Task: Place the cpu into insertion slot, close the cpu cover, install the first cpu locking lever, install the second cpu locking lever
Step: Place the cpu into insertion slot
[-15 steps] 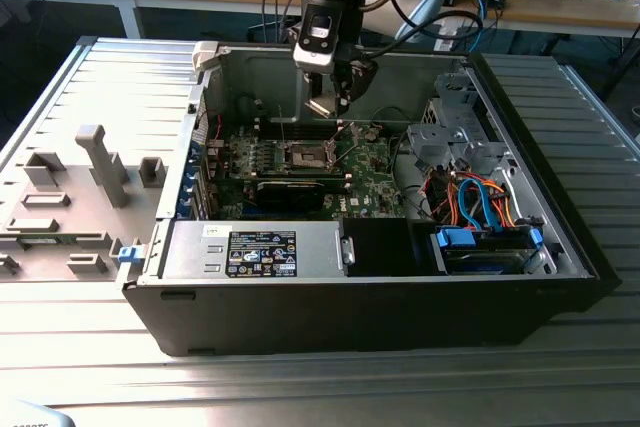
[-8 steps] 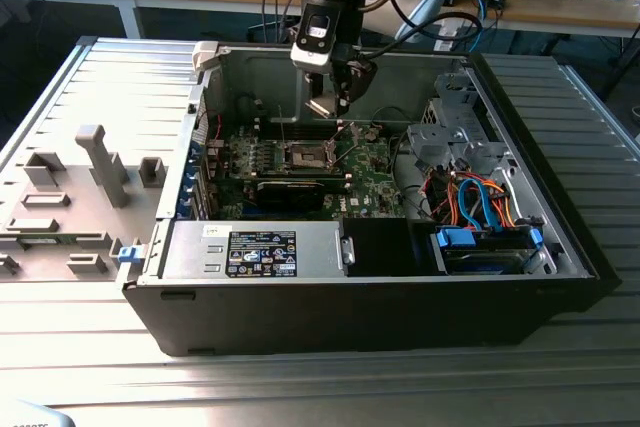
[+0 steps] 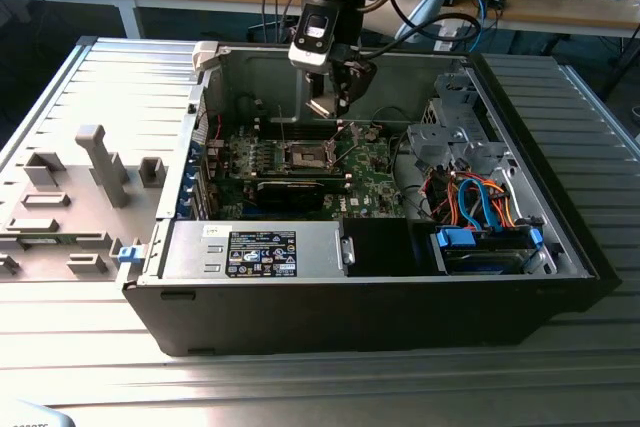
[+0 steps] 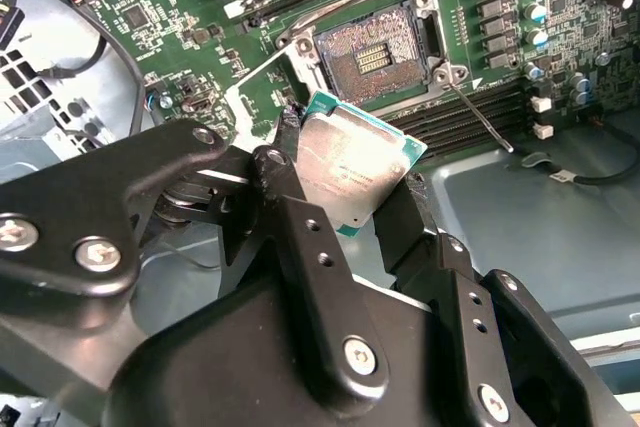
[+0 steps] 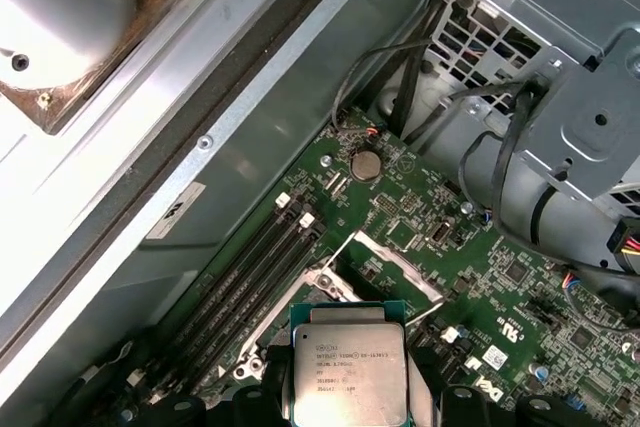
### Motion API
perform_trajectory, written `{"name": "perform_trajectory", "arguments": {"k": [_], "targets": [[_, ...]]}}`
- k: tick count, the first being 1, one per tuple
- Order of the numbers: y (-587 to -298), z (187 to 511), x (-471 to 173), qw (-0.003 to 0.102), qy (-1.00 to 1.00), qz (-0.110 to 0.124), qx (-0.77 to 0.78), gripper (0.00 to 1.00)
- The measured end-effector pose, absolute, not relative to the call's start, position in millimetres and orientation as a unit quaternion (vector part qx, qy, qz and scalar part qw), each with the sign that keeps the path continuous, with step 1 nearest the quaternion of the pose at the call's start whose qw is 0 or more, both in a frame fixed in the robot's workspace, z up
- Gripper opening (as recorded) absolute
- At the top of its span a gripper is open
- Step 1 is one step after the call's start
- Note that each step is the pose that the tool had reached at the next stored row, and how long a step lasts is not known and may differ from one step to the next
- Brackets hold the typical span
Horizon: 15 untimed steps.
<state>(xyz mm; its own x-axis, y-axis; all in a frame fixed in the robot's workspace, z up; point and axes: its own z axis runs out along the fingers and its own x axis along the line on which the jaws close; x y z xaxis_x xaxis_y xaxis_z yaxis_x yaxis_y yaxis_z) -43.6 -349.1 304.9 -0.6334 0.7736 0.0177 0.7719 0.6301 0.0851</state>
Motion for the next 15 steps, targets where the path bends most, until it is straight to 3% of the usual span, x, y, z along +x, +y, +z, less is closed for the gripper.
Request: {"name": "perform_trajectory", "arguments": {"k": [15], "targets": [[-349.1, 304.2, -43.6, 0.012, 0.888, 0.041, 0.459, 0.54]]}}
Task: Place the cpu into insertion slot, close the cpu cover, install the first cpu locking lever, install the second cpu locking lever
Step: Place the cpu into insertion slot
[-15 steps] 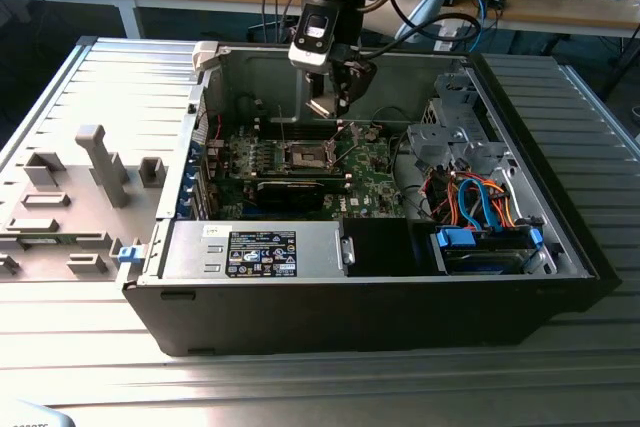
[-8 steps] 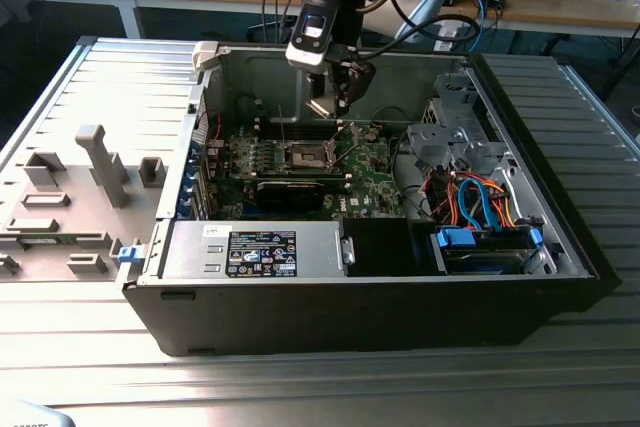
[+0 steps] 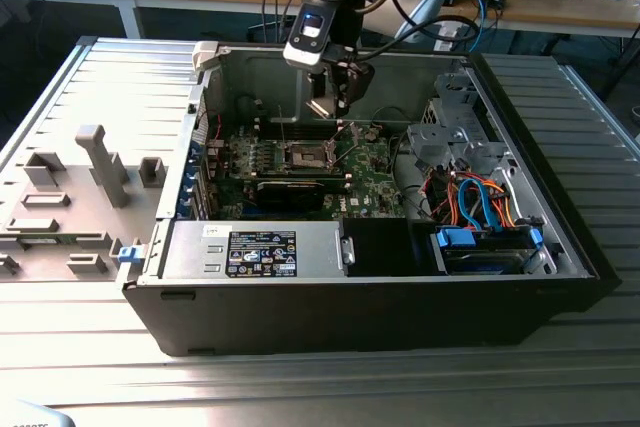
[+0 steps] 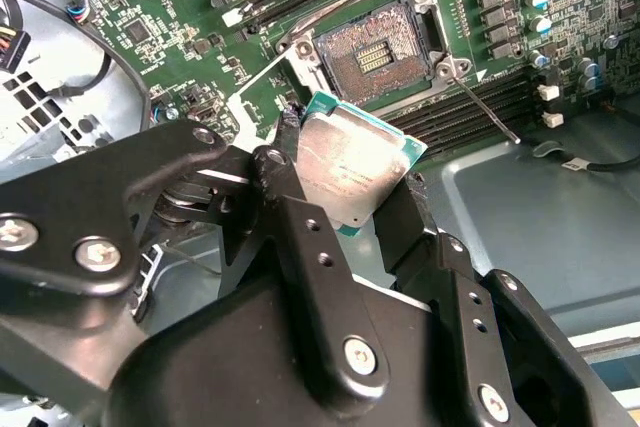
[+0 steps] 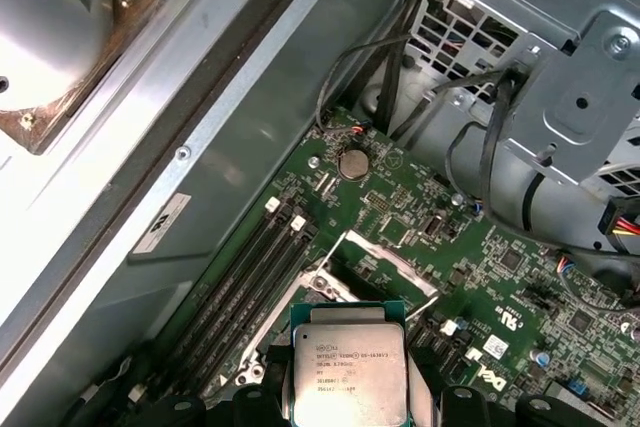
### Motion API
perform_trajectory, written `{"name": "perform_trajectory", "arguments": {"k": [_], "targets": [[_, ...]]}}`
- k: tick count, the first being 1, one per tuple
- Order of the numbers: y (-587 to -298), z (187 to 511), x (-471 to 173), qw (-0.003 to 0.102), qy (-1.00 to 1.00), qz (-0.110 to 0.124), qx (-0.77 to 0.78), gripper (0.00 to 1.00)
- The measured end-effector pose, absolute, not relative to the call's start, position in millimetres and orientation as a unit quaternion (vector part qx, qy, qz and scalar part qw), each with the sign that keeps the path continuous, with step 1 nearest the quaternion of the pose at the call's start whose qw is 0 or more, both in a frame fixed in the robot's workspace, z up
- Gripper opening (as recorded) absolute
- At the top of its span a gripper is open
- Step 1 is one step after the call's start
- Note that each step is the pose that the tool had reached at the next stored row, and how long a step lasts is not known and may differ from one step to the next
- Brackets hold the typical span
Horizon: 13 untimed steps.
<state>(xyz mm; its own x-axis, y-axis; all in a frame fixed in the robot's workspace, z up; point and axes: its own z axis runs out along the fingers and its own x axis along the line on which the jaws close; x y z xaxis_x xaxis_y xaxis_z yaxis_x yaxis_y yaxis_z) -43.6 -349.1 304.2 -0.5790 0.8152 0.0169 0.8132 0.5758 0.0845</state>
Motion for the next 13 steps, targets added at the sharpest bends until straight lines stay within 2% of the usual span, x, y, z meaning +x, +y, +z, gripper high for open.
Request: {"name": "perform_trajectory", "arguments": {"k": [13], "targets": [[-349.1, 303.7, -43.6, 0.014, 0.872, 0.04, 0.487, 0.54]]}}
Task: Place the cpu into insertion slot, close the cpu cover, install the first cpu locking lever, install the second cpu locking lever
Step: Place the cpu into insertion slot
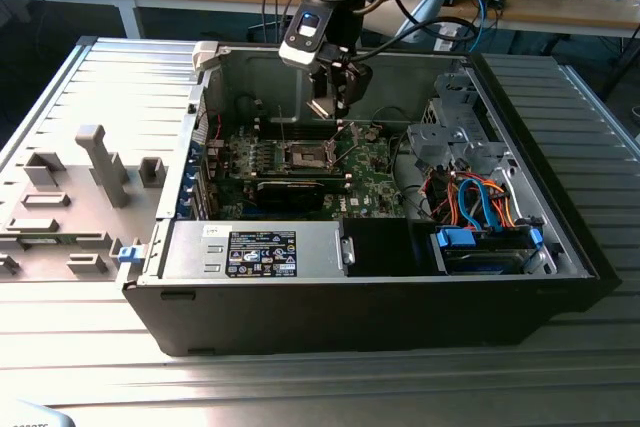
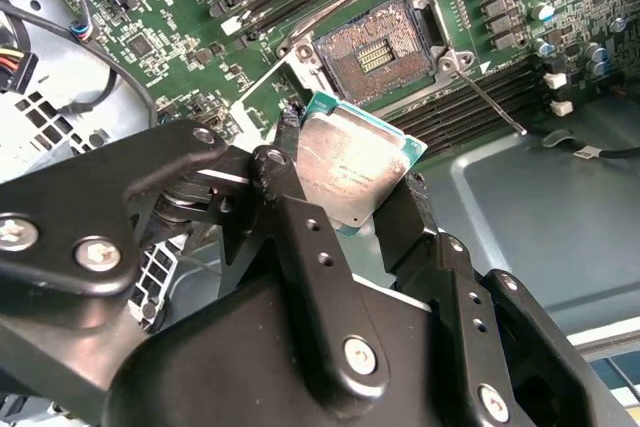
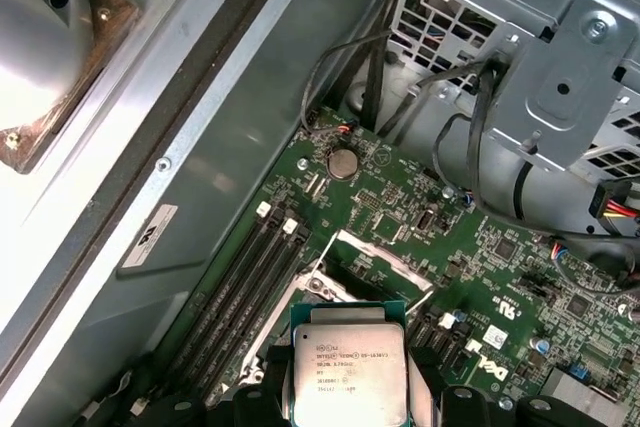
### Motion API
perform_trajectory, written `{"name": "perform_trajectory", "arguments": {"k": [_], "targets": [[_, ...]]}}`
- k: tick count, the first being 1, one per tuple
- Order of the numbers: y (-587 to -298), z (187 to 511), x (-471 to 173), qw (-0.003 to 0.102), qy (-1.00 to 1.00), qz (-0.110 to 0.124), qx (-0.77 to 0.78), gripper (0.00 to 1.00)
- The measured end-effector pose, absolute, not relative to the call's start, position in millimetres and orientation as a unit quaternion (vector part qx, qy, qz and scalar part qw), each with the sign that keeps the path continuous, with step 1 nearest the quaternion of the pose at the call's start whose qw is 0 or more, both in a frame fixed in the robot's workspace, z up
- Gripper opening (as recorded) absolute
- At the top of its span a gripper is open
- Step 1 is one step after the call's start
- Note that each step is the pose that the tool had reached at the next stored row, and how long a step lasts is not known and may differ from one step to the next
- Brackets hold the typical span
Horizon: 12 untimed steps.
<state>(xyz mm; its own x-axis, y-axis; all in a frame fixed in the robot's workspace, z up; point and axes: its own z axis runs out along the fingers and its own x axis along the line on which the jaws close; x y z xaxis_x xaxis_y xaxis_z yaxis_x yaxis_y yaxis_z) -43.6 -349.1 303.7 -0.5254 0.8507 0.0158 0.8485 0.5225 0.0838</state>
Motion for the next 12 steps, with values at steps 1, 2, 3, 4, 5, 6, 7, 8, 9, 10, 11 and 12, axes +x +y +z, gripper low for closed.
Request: {"name": "perform_trajectory", "arguments": {"k": [1, 2, 3, 4, 5, 6, 7, 8, 9, 10, 11, 12], "targets": [[-349.1, 303.7, -43.6, 0.014, 0.871, 0.04, 0.49, 0.54], [-349.1, 303.7, -43.6, 0.014, 0.869, 0.04, 0.493, 0.54], [-349.1, 303.6, -43.6, 0.014, 0.868, 0.04, 0.495, 0.54], [-349.1, 303.6, -43.6, 0.014, 0.867, 0.04, 0.497, 0.54], [-349.1, 303.6, -43.6, 0.014, 0.866, 0.04, 0.498, 0.54], [-349.1, 303.6, -43.6, 0.014, 0.864, 0.04, 0.501, 0.54], [-349.1, 303.6, -43.6, 0.014, 0.864, 0.04, 0.502, 0.54], [-349.1, 303.5, -43.6, 0.015, 0.863, 0.04, 0.504, 0.54], [-349.1, 303.5, -43.6, 0.015, 0.862, 0.04, 0.506, 0.54], [-349.1, 303.5, -43.6, 0.015, 0.861, 0.04, 0.507, 0.54], [-349.1, 303.4, -43.6, 0.015, 0.859, 0.04, 0.51, 0.54], [-349.1, 303.4, -43.6, 0.015, 0.858, 0.039, 0.512, 0.54]]}}
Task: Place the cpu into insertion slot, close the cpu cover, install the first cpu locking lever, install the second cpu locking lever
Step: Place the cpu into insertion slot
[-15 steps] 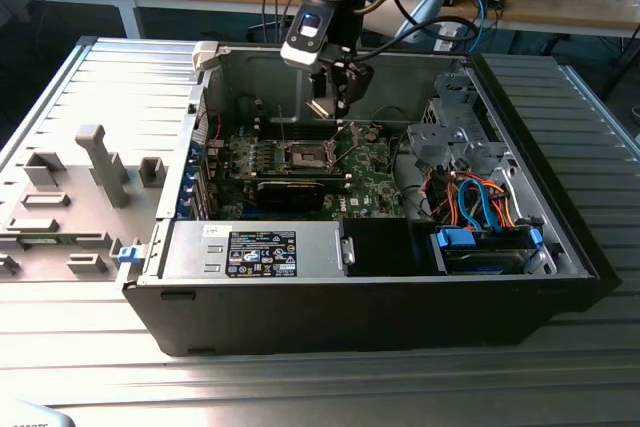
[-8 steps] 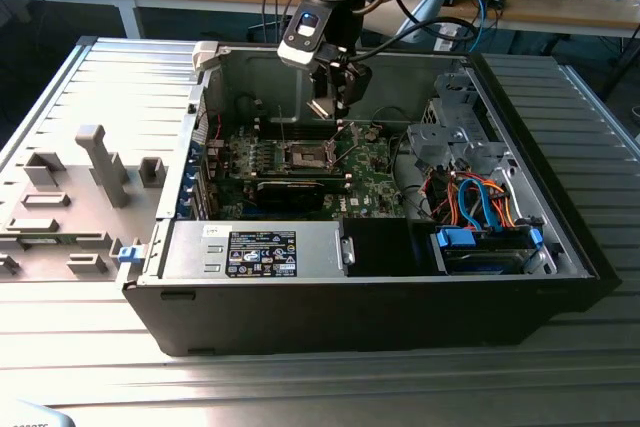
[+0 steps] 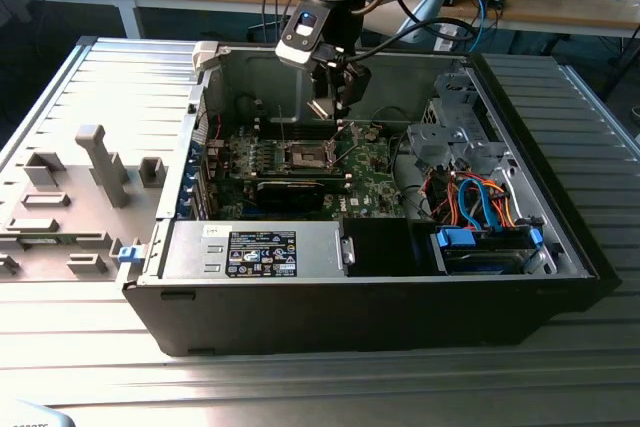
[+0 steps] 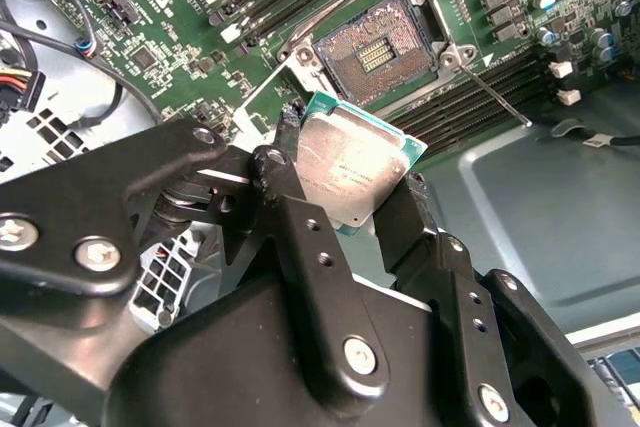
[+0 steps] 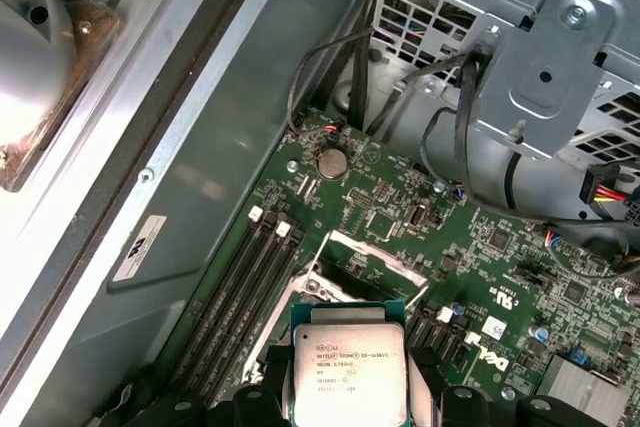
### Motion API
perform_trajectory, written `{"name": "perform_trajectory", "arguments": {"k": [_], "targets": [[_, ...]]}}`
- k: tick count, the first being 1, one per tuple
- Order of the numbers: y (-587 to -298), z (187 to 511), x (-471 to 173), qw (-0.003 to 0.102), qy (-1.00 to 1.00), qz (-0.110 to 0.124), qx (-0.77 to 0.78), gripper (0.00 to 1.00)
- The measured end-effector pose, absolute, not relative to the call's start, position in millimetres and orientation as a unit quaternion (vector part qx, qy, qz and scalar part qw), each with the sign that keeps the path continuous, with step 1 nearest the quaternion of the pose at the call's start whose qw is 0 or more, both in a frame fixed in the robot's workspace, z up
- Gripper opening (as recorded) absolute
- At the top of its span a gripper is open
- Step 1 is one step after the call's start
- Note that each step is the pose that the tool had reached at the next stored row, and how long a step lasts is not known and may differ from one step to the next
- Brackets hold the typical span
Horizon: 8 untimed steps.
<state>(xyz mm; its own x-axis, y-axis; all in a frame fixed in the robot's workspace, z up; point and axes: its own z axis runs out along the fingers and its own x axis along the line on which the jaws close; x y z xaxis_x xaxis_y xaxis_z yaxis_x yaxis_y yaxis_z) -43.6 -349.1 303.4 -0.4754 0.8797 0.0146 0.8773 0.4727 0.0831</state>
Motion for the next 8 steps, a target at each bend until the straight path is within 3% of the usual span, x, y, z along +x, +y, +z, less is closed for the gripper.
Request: {"name": "perform_trajectory", "arguments": {"k": [8], "targets": [[-349.1, 303.2, -43.6, 0.016, 0.849, 0.039, 0.526, 0.54]]}}
